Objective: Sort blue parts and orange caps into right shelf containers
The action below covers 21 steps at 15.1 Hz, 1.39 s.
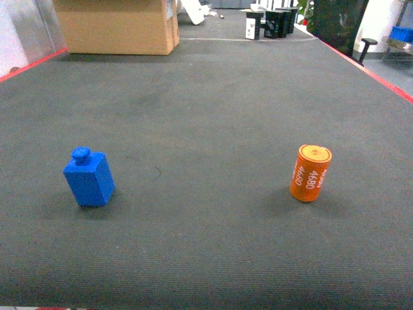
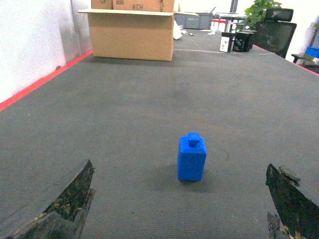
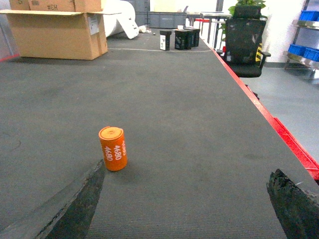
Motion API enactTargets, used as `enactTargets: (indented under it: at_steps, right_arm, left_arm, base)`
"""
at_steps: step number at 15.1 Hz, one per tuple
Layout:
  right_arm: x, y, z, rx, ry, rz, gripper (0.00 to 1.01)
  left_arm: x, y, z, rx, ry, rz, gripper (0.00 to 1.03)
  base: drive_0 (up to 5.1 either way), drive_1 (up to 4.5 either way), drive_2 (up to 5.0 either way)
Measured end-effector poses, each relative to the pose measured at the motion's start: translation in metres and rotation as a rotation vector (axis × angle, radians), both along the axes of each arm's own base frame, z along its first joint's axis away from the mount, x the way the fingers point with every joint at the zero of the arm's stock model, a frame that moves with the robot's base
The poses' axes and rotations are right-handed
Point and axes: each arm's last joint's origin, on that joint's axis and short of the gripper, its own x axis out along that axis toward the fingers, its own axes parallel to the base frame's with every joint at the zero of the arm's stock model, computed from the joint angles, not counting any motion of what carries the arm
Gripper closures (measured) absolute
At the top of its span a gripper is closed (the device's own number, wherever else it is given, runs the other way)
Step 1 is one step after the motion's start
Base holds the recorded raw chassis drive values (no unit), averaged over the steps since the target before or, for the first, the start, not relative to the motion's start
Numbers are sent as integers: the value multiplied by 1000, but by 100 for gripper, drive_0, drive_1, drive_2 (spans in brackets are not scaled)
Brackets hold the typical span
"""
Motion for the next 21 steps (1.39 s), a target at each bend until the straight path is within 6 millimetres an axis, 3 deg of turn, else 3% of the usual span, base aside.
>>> enactTargets:
  at_steps: [21]
  right_arm:
    - [0,0,0,0,0,0,3]
  left_arm:
    - [0,0,0,0,0,0,5]
  base:
    - [0,0,0]
